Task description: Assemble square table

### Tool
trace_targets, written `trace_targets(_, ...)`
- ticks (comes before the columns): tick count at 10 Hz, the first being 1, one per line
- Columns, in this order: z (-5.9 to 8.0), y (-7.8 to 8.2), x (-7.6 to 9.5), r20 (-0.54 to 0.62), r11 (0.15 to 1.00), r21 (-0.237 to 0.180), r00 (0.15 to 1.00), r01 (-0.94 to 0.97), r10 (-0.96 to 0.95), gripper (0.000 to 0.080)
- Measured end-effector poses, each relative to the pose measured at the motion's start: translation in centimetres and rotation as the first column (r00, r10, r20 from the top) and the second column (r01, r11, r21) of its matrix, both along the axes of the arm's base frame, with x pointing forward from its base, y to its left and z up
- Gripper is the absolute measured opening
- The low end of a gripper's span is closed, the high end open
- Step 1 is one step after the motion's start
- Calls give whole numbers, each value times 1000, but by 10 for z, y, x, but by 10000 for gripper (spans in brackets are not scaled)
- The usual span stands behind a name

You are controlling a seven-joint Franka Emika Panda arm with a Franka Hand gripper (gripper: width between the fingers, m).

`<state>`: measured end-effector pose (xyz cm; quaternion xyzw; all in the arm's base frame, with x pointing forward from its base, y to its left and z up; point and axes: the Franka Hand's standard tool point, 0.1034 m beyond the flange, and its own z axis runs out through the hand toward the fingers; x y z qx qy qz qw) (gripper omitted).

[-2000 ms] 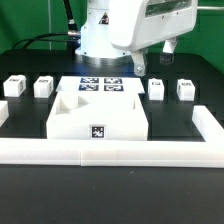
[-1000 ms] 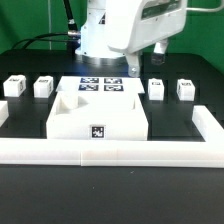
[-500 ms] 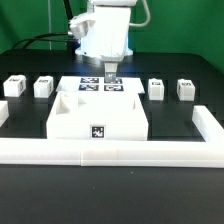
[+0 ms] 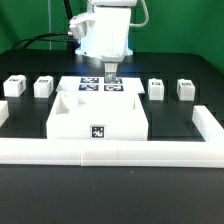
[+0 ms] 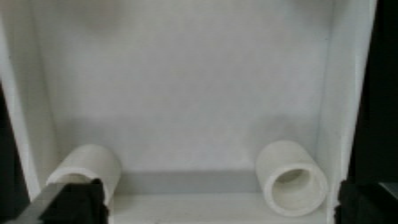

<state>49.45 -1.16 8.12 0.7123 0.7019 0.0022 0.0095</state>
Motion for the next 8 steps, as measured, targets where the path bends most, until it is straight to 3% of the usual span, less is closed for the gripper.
trace_targets(3,-28,-11,-41,-2,1000,-25,1000,8,-8,650)
trace_targets(5,-59,-20,-53,-29,999,-15,999,30,-30,650)
trace_targets(8,-74,-15,-56,-55,999,-11,997,53,-53,650)
